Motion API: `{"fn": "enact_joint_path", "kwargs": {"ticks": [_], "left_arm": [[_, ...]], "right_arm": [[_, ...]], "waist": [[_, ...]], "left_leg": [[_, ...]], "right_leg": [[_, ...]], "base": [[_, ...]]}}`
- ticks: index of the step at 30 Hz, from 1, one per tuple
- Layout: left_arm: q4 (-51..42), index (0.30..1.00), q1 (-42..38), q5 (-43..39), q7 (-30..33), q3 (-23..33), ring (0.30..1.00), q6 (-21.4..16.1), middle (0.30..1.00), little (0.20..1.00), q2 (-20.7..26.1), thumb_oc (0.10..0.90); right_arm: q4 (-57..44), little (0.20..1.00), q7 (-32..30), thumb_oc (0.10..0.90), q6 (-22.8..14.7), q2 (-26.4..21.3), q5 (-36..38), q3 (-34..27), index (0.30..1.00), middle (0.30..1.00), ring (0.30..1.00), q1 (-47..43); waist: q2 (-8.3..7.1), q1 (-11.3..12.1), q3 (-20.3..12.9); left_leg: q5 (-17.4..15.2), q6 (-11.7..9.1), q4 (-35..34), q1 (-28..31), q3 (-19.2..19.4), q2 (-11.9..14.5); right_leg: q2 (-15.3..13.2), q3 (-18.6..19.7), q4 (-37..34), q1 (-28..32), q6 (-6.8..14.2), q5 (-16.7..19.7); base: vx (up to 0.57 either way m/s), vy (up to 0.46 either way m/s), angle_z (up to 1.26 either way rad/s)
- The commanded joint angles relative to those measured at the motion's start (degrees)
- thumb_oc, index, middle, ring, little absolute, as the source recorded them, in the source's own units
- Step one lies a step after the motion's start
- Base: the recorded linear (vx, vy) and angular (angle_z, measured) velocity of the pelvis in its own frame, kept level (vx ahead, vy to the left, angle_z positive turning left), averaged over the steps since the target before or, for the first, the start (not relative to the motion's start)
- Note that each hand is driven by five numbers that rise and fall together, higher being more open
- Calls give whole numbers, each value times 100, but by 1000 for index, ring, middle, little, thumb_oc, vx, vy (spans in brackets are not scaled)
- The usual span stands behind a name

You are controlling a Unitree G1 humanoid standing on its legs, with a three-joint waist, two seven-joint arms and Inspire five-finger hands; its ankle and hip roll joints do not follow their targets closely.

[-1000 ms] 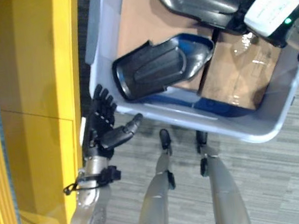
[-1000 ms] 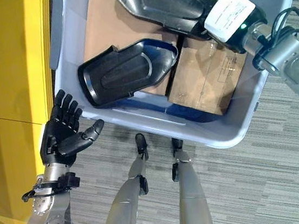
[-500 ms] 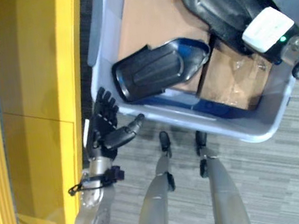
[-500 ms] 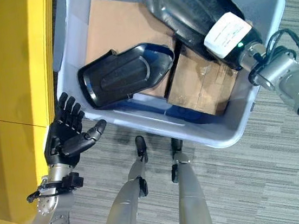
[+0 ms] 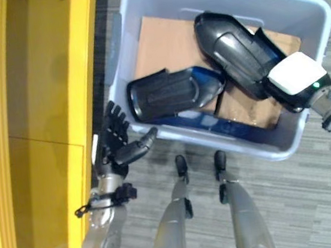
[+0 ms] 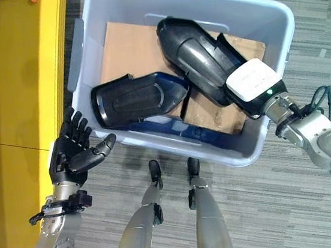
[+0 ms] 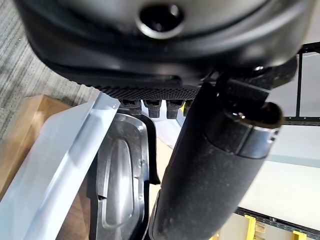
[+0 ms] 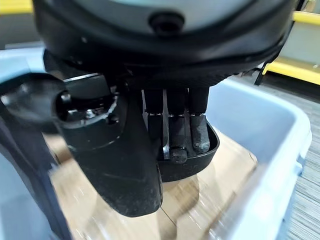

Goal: Move parts from the plastic box to the shelf.

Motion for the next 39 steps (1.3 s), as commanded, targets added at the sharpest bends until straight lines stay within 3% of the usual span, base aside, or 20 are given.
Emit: {"fn": "enact_joint_path", "kwargs": {"ticks": [1, 7, 17, 28, 39], "left_arm": [[-459, 1000, 55, 236, -67, 62, 1000, -358, 1000, 1000, 74, 900], [-452, 1000, 126, 262, -157, 101, 1000, -259, 1000, 1000, 78, 900], [-357, 1000, 295, 277, -409, 203, 1000, -94, 1000, 1000, 89, 900], [-190, 1000, 652, 401, -617, 433, 1000, 35, 1000, 1000, -60, 900], [-91, 1000, 986, 478, -733, 598, 1000, 103, 1000, 1000, -252, 900]], "right_arm": [[37, 300, -534, 400, -126, -156, 277, 125, 300, 300, 300, -921], [-669, 300, -521, 400, -243, 213, 410, -880, 300, 300, 300, 139], [-1387, 300, -451, 400, -426, 1070, 548, -1721, 300, 300, 300, 1286], [-1789, 300, -514, 400, -565, 2076, 537, -2538, 300, 300, 300, 2465], [-1972, 300, -570, 400, -698, 2477, 595, -2923, 300, 300, 300, 3077]], "waist": [[-299, 11, -407], [-393, -15, -638], [-555, -113, -1213], [-633, -374, -1977], [-668, -542, -2511]], "left_leg": [[-451, -512, -146, 573, 39, 211], [-513, -489, -145, 816, 8, 232], [-667, -436, -141, 1354, 35, 294], [-833, -438, -148, 1853, 213, 451], [-964, -457, -148, 2276, 390, 593]], "right_leg": [[-199, 316, -674, 687, 634, -179], [-217, 285, -826, 1009, 652, -140], [-236, 362, -1146, 1640, 691, -87], [-171, 476, -1375, 2131, 744, -59], [-62, 643, -1469, 2510, 751, -120]], "base": [[-5, 14, 6], [0, 4, 1], [3, 1, 0], [21, -5, -6], [44, -19, -9]]}}
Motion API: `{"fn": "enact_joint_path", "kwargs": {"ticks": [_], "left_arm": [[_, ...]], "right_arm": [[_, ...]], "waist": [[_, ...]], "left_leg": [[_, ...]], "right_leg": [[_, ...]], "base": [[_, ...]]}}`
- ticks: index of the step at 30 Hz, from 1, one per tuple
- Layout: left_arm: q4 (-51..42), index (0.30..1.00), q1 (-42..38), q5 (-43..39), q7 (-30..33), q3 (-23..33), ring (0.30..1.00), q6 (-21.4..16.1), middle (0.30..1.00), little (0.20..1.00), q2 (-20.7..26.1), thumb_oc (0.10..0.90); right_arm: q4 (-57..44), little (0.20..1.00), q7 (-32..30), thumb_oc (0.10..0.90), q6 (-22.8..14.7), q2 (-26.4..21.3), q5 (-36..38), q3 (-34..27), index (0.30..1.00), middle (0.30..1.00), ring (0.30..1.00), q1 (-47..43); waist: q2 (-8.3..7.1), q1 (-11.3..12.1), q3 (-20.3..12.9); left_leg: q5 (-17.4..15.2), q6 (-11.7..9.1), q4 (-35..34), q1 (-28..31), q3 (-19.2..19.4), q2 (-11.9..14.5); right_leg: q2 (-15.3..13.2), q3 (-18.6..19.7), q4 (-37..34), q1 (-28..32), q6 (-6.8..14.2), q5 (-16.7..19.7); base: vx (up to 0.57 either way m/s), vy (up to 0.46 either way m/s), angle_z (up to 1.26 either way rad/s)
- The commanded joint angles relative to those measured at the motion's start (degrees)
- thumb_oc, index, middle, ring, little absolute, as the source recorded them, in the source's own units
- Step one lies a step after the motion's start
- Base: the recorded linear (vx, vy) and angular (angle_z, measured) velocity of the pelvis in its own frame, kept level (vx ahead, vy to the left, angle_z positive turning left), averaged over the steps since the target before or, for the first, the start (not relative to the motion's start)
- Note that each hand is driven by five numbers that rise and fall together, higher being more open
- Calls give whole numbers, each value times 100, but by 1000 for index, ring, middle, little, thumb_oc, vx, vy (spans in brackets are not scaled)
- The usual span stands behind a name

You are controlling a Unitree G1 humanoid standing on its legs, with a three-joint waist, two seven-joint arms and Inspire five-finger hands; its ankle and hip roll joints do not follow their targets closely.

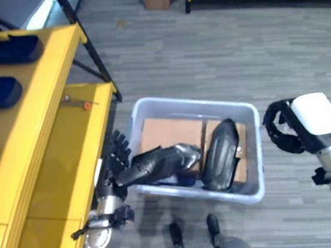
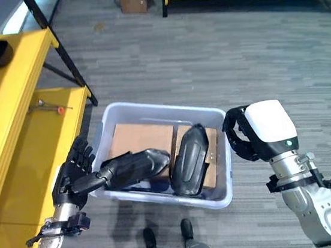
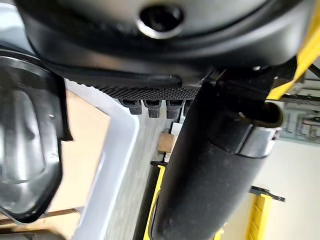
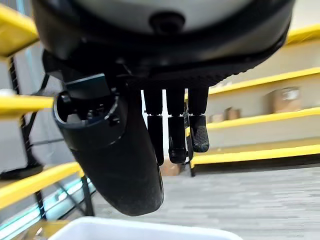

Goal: Move parts from the plastic box to the shelf.

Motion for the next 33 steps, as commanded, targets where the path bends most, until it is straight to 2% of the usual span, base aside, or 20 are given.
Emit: {"fn": "enact_joint_path", "kwargs": {"ticks": [1, 10, 11, 12, 13, 20, 23, 27, 33], "left_arm": [[-14, 1000, -136, 226, -198, 180, 1000, -384, 1000, 1000, -89, 900], [-2, 1000, 50, 224, -203, 173, 1000, -399, 1000, 1000, -183, 900], [0, 1000, 62, 240, -197, 173, 1000, -392, 1000, 1000, -187, 900], [-2, 1000, 75, 238, -194, 175, 1000, -390, 1000, 1000, -194, 900], [-3, 1000, 85, 242, -192, 172, 1000, -384, 1000, 1000, -200, 900], [-62, 1000, 143, 274, -147, 141, 1000, -386, 1000, 1000, -215, 900], [-48, 1000, 137, 294, -105, 115, 1000, -364, 1000, 1000, -210, 900], [-35, 1000, 120, 289, -101, 111, 1000, -371, 1000, 1000, -179, 900], [74, 1000, -137, 283, 47, -37, 1000, -458, 1000, 1000, -49, 900]], "right_arm": [[-436, 300, -446, 400, -240, -273, 312, -234, 300, 300, 300, -224], [-516, 300, -508, 400, -327, -89, 467, -209, 300, 300, 300, -101], [-514, 316, -520, 412, -328, -67, 482, -213, 316, 316, 316, -92], [-510, 583, -509, 602, -326, -49, 506, -208, 583, 583, 583, -75], [-513, 1000, -490, 900, -321, -25, 544, -193, 1000, 1000, 1000, -72], [-348, 1000, -394, 900, -287, 353, 1152, -17, 1000, 1000, 1000, -47], [-157, 1000, -391, 900, -235, 625, 1510, 146, 1000, 1000, 1000, -132], [-30, 1000, -354, 900, -198, 703, 1645, 271, 1000, 1000, 1000, -214], [468, 1000, -404, 900, 6, 747, 1793, 677, 1000, 1000, 1000, -720]], "waist": [[-45, 34, -900], [-28, -20, -1035], [-23, -27, -1040], [-19, -32, -1034], [-16, -38, -1028], [17, -57, -958], [53, -46, -827], [71, -42, -736], [302, 22, -183]], "left_leg": [[-215, -448, -40, 200, 146, 567], [-218, -469, -40, 282, 244, 674], [-220, -467, -40, 295, 248, 675], [-224, -467, -40, 307, 250, 674], [-228, -467, -40, 322, 255, 678], [-234, -459, -40, 328, 272, 679], [-209, -448, -40, 254, 277, 659], [-184, -443, -40, 197, 277, 656], [-38, -425, -30, -182, 283, 552]], "right_leg": [[-207, 432, 536, -362, 585, -533], [-123, 533, 433, -288, 570, -497], [-120, 530, 439, -278, 566, -506], [-115, 528, 446, -269, 561, -515], [-111, 531, 458, -261, 561, -524], [-128, 524, 462, -260, 548, -544], [-133, 524, 472, -335, 544, -532], [-140, 523, 498, -407, 543, -527], [-232, 499, 645, -854, 545, -460]], "base": [[22, -35, -2], [9, -19, -9], [26, -2, -7], [23, -1, -7], [19, 2, -6], [0, 0, 0], [-27, 8, 0], [-37, 8, 1], [-93, 38, 2]]}}
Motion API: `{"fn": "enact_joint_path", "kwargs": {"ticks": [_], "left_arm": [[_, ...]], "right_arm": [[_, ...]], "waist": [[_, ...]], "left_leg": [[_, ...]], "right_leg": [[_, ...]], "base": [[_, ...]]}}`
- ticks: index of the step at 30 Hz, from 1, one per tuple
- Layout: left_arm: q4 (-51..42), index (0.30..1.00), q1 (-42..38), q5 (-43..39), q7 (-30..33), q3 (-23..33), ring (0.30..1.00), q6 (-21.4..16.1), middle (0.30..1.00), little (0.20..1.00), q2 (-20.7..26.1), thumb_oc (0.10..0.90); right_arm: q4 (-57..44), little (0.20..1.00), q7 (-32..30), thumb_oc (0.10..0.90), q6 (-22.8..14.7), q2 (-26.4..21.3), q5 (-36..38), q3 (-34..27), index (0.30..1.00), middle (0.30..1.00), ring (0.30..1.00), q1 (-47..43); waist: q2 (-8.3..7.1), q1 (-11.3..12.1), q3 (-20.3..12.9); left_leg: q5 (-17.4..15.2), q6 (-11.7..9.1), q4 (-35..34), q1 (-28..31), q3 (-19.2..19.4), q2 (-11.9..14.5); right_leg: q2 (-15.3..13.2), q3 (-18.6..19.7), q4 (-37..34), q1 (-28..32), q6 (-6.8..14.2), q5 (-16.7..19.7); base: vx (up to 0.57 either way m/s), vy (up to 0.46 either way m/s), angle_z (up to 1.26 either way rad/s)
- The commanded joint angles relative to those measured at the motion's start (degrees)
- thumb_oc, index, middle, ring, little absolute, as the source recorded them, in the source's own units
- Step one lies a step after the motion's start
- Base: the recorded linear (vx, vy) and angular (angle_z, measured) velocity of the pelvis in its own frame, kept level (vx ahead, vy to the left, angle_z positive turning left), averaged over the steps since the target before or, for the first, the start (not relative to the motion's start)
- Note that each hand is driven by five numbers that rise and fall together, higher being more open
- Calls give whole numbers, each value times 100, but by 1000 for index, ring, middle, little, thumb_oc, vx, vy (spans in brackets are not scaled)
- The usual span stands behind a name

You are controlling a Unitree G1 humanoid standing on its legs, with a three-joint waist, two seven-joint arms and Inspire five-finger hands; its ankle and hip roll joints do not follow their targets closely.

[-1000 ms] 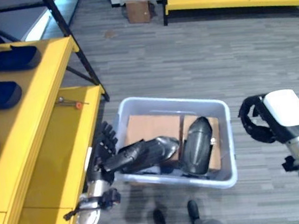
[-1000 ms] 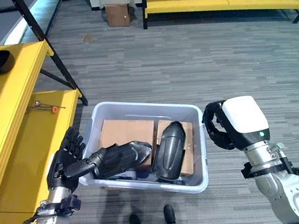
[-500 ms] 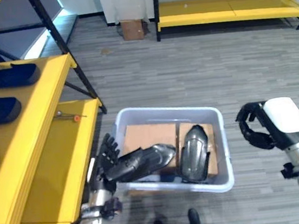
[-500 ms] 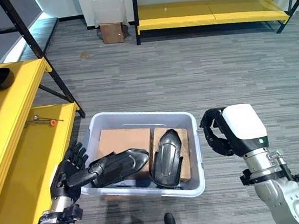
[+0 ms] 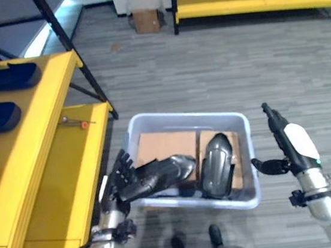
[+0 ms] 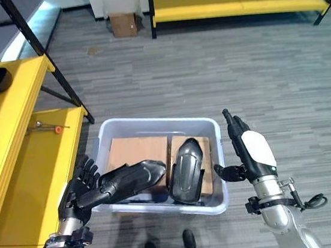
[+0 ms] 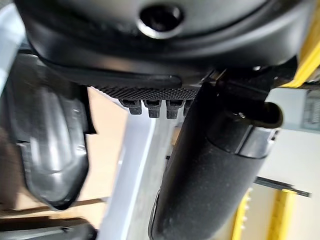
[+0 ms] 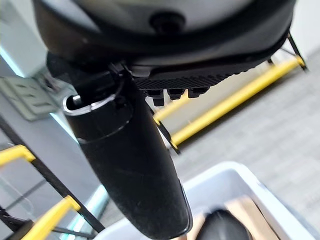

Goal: Move parts from the plastic box to the shelf.

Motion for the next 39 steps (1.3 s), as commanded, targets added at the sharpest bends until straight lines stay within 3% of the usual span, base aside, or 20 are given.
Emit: {"fn": "enact_joint_path", "kwargs": {"ticks": [1, 12, 19, 39], "left_arm": [[-170, 1000, -530, 272, 138, 198, 1000, -578, 1000, 1000, 43, 900], [-87, 1000, -794, 224, 379, -31, 1000, -683, 1000, 1000, 38, 900], [-86, 1000, -945, 206, 460, -125, 1000, -728, 1000, 1000, 2, 900], [-108, 1000, -1318, 159, 625, -265, 1000, -868, 1000, 1000, -17, 900]], "right_arm": [[-204, 1000, -396, 900, -155, -273, 232, -133, 1000, 1000, 1000, -753], [540, 1000, -655, 900, 184, -342, 254, 435, 1000, 1000, 1000, -1786], [1008, 1000, -733, 900, 353, -543, 37, 720, 1000, 1000, 1000, -2431], [2067, 1000, -643, 900, 592, -921, -504, 1729, 1000, 1000, 1000, -3824]], "waist": [[103, 70, 127], [457, 244, 841], [591, 309, 1182], [691, 441, 1638]], "left_leg": [[-27, -459, -21, 81, 107, 546], [172, -432, -30, -511, 165, 369], [215, -417, -34, -777, 195, 303], [230, -407, -21, -1090, 266, 237]], "right_leg": [[-234, 302, 729, -562, 508, -552], [-358, 288, 868, -1258, 533, -386], [-338, 342, 1049, -1653, 522, -360], [-317, 438, 1310, -2200, 500, -377]], "base": [[-90, 28, 0], [-47, 14, 0], [0, 0, 0], [0, -1, -1]]}}
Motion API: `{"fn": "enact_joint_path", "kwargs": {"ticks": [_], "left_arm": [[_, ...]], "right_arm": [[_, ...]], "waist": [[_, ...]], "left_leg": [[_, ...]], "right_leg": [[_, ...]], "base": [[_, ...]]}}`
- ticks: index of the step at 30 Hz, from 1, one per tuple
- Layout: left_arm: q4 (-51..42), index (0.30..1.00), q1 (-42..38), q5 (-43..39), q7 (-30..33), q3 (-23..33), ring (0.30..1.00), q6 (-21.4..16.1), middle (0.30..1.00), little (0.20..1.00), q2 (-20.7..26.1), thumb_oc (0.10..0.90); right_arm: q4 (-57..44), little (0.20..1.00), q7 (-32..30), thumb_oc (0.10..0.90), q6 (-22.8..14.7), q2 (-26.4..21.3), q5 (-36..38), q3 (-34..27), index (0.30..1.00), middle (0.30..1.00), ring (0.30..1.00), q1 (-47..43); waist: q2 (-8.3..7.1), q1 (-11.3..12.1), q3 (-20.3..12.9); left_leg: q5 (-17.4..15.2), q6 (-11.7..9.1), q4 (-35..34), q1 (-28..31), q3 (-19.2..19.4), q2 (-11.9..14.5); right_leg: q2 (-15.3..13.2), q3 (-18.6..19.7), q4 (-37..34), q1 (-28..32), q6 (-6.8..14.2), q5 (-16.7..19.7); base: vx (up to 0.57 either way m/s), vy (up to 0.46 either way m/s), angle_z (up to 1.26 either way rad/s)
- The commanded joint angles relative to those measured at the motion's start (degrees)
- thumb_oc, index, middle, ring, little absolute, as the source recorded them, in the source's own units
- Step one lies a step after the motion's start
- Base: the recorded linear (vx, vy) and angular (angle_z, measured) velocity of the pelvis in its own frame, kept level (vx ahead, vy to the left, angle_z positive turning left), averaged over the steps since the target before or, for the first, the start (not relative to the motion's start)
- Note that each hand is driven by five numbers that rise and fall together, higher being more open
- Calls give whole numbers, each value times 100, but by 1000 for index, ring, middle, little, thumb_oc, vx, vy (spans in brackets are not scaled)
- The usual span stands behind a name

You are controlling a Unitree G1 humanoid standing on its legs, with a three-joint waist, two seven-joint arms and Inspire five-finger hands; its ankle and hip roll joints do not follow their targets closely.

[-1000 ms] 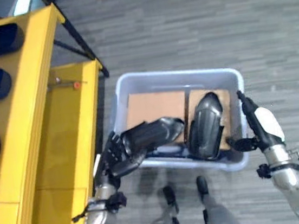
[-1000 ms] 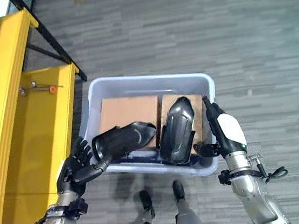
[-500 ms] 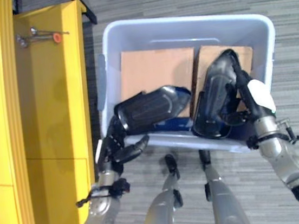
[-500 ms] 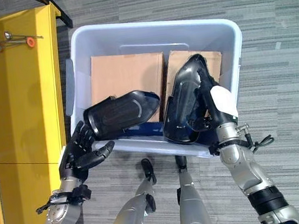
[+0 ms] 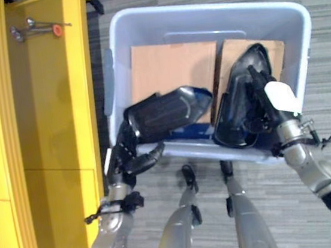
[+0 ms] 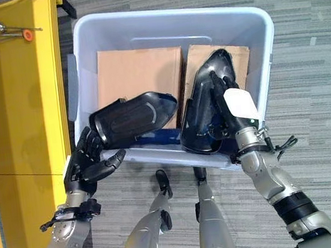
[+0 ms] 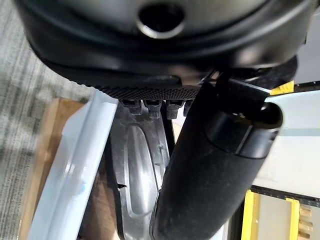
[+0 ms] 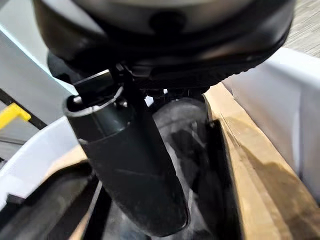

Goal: Move parts from the plastic box to the shelf.

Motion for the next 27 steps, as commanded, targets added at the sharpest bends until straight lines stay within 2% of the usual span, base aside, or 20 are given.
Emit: {"fn": "enact_joint_path", "kwargs": {"ticks": [1, 6, 14, 27], "left_arm": [[-418, 1000, -6, 164, 45, 49, 1000, -602, 1000, 1000, -9, 900], [-411, 1000, -146, 128, 53, -34, 1000, -670, 1000, 1000, -20, 900], [-409, 1000, -224, 42, 0, -140, 1000, -731, 1000, 1000, -12, 900], [-568, 1000, -399, -136, -20, -204, 1000, -854, 1000, 1000, 33, 900]], "right_arm": [[-56, 1000, -185, 900, -205, -257, -160, 199, 1000, 1000, 1000, -464], [707, 1000, 1, 900, -149, -394, -457, 895, 1000, 1000, 1000, -1144], [2066, 1000, 76, 900, -89, -385, -322, 1628, 1000, 1000, 1000, -2073], [4554, 1000, 75, 900, 140, -688, -457, 2924, 1000, 1000, 1000, -4192]], "waist": [[-74, -22, -202], [-68, 39, -60], [-14, 114, 93], [103, 308, 94]], "left_leg": [[-152, -415, -23, 300, 158, 251], [-147, -422, 1, 186, 165, 246], [-143, -428, 46, 47, 139, 227], [-147, -443, -5, -153, 157, 150]], "right_leg": [[-293, 377, 724, -488, 486, -452], [-283, 401, 803, -658, 466, -465], [-285, 386, 908, -832, 459, -501], [-296, 450, 908, -1107, 495, -455]], "base": [[0, 0, 0], [3, -12, -5], [0, 0, 0], [5, 8, -2]]}}
